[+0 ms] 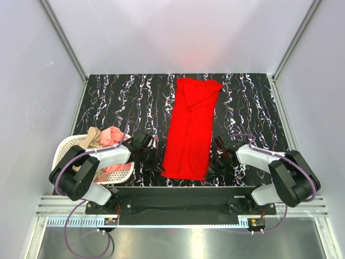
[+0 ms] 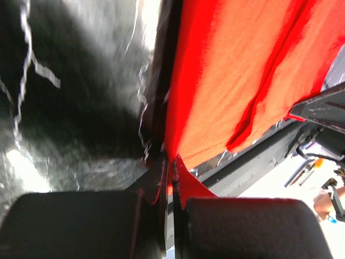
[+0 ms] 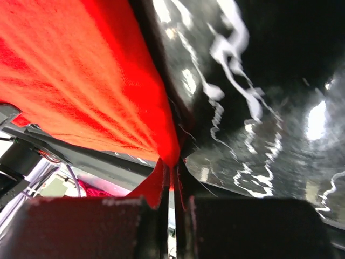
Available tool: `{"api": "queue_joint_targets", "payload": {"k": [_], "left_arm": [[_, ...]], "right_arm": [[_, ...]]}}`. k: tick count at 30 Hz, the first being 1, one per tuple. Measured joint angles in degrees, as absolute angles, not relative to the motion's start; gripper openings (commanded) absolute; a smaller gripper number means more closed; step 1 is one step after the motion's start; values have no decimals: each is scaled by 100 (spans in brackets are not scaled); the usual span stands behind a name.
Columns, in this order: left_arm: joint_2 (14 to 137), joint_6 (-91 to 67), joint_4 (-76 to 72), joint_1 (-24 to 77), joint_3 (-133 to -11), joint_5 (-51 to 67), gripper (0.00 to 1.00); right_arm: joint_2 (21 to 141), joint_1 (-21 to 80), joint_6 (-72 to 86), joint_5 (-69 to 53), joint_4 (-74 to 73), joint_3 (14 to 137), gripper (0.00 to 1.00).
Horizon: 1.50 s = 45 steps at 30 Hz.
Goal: Fold and stack the t-shirts
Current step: Fold the tshirt
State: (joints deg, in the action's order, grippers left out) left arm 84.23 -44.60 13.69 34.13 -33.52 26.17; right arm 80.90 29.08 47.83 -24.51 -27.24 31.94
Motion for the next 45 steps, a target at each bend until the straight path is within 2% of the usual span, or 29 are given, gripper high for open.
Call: {"api": "queue_joint_targets", "payload": {"k": [9,10,11,14,17,20,23,27,31,37,45], "left_arm": [[8064,-4534,1271,3422,-2982,2705,0],[8064,-4534,1269,3422,-2982,2705,18],[8064,-4521,1267,3422,-2982,2707,31],[8051,-4580,1223,3424,-2978,2849,57],[7959,-4639,1103,3426,-2976,2995,60],[7950,-4641,1059,3433,-2952,3033,59],[7950,-4619,1020,3428,-2899,3041,47],[7975,-4606,978,3422,-2720,3092,16],[8025,-4477,945,3424,-2650,3188,0],[7900,-4169,1109,3437,-2659,3247,0],[6810,-4121,2272,3507,-3065,3085,0]], "right_arm": [[7638,2908,4869,-2591,-2477,2731,0],[7675,2906,4869,-2633,-2453,2731,0],[7719,2906,4869,-2689,-2421,2731,0],[7852,2906,4866,-2840,-2357,2757,0],[7881,2908,4864,-2864,-2357,2773,0],[7872,2908,4866,-2862,-2362,2775,0],[7852,2908,4869,-2847,-2370,2775,0],[7784,2908,4869,-2773,-2418,2773,0],[7546,2908,4908,-2687,-2392,2628,0],[6923,2908,5107,-2646,-2338,2209,0],[5798,2908,5186,-2259,-3293,2379,0]]}}
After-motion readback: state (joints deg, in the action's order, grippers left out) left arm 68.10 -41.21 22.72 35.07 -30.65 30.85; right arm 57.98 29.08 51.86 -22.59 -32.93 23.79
